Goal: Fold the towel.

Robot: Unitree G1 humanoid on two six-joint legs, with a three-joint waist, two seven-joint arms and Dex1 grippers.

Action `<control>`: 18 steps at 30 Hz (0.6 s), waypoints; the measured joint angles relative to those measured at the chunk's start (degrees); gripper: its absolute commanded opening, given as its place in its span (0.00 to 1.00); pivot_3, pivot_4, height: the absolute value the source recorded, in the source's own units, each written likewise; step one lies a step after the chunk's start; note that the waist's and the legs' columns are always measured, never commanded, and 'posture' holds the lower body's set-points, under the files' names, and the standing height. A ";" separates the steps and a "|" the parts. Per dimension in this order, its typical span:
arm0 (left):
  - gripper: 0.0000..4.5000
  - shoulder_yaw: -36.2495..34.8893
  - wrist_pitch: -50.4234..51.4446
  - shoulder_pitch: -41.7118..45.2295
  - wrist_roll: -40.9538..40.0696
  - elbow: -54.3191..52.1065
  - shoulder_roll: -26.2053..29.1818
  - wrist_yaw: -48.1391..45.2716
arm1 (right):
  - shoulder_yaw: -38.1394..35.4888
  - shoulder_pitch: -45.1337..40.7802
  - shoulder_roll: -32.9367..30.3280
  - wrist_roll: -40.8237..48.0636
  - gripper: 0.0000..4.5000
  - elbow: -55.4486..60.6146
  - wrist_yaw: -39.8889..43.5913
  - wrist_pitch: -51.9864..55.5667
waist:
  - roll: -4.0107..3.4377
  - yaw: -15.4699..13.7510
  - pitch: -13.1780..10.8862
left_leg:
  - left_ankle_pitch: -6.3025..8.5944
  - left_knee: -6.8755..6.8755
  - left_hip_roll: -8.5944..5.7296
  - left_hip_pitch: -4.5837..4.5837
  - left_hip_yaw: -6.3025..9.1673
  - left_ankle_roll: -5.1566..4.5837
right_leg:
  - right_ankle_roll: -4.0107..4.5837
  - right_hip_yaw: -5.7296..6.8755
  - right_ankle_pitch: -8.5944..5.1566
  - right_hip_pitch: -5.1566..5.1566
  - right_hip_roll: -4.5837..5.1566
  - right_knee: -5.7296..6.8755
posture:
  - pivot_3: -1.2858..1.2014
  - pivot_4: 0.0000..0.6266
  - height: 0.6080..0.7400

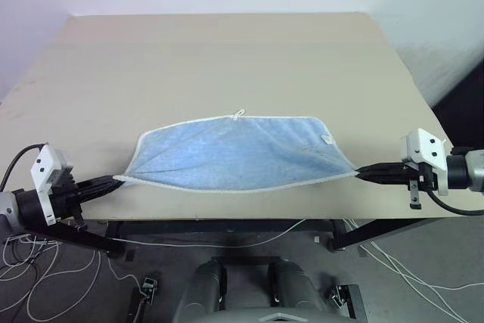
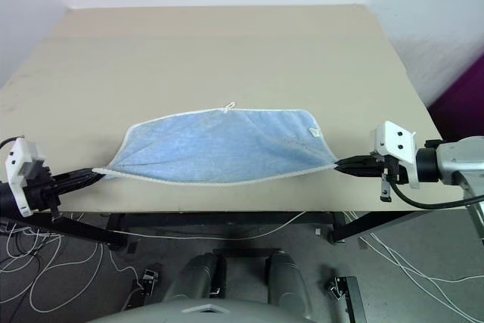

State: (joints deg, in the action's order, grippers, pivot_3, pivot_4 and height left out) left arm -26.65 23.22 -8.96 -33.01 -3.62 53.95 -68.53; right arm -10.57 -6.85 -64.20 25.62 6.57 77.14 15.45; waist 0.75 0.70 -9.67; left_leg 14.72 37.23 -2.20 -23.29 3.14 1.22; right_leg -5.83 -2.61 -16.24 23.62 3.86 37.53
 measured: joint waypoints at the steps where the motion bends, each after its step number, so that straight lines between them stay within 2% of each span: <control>1: 0.00 0.02 -0.06 0.05 0.10 0.05 0.00 0.05 | -0.09 -0.05 -0.01 0.01 0.01 0.01 0.13 0.15 | 0.00 0.00 0.00 | 0.00 0.00 0.00 0.02 0.02 0.00 | 0.00 0.02 0.00 -0.05 0.01 -0.04 | 0.52 0.24 1.00; 4: 0.00 0.80 -0.44 2.74 1.85 1.58 -0.01 1.64 | 0.38 -2.25 0.28 -0.76 0.01 -1.40 -0.29 -0.28 | 0.00 -0.06 0.00 | 0.01 0.00 0.00 0.06 0.02 0.00 | 0.00 0.05 0.01 -0.11 0.02 -0.08 | 0.52 0.24 1.00; 9: 0.00 3.53 -2.88 12.43 4.91 7.31 -1.22 5.48 | 3.08 -11.82 2.83 -3.52 0.01 -7.51 -1.84 -2.54 | -0.01 -0.01 0.00 | 0.01 -0.07 -0.01 0.06 0.03 0.00 | -0.01 0.09 0.01 -0.09 0.01 -0.16 | 0.52 0.24 1.00; 18: 0.00 11.73 -10.73 25.89 12.86 21.54 -6.40 10.85 | 11.94 -28.90 11.75 -14.63 0.01 -28.09 -6.16 -12.39 | 0.00 0.13 0.00 | 0.01 -0.07 -0.04 -0.03 -0.01 0.00 | -0.02 0.13 0.02 0.04 -0.06 -0.11 | 0.52 0.24 1.00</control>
State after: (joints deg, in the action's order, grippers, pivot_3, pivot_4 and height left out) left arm -14.92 12.49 16.92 -20.15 17.92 47.56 -57.68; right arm 1.37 -35.74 -52.46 10.99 -21.52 70.98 3.06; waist 0.75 0.83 -9.67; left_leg 14.73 37.16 -2.24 -23.31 3.13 1.22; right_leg -5.85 -2.48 -16.22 23.67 3.80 37.42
